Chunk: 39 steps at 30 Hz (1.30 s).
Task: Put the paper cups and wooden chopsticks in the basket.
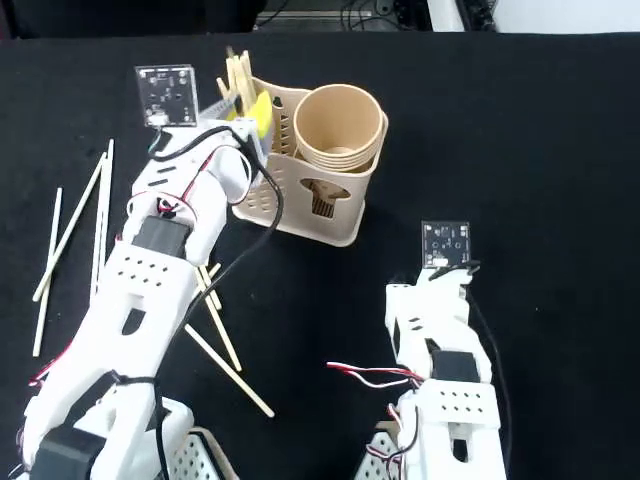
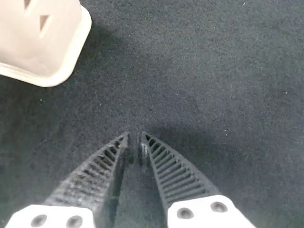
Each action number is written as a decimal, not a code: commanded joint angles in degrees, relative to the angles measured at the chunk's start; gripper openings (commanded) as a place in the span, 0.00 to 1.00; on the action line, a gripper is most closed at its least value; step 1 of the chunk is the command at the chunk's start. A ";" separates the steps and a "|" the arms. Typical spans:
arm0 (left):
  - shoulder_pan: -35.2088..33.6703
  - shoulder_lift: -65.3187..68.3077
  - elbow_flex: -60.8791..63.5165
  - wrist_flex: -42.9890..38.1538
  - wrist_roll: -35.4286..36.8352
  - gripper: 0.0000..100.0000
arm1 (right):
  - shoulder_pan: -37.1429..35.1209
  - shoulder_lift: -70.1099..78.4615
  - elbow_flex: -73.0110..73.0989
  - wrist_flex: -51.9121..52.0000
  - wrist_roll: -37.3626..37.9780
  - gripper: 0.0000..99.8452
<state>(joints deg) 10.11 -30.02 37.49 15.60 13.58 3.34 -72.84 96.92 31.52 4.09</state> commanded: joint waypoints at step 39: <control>-32.13 53.98 -30.64 59.16 -11.08 0.16 | -0.62 -0.84 -0.13 -0.62 0.35 0.04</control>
<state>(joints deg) -23.03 23.96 5.23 79.08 0.57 3.34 -72.84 96.92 31.52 4.09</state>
